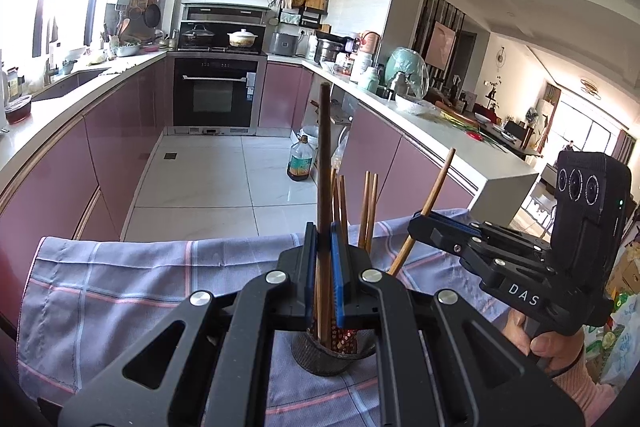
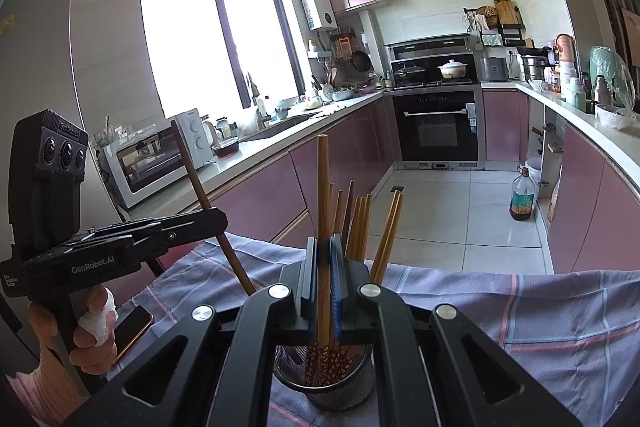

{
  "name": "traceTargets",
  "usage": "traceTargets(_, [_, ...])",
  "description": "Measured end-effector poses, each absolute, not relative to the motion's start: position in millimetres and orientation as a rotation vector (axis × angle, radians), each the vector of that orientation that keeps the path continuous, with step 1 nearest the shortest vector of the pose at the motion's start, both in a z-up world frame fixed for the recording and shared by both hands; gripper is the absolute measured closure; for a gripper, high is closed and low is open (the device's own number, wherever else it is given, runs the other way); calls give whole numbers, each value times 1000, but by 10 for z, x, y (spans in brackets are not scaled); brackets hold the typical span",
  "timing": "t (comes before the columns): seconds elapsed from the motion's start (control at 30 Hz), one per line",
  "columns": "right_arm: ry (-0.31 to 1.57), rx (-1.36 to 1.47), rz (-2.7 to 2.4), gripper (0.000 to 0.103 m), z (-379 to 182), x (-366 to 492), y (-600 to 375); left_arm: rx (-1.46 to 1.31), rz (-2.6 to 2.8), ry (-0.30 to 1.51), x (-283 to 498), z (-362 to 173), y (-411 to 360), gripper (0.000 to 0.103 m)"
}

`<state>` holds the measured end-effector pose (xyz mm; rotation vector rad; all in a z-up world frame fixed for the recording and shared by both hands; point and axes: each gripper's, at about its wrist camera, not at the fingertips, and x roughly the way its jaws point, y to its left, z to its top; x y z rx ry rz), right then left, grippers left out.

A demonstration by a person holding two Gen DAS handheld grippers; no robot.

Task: Organize utensils
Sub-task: 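Lower both chopsticks into the mesh cup among the others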

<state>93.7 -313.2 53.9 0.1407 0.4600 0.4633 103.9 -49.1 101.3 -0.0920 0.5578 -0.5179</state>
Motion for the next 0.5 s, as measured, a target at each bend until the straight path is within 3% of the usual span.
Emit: traceTargets(0.5, [496,137,467,98,466,1050,-3115,-74,-543,624,1134,751,-438,95])
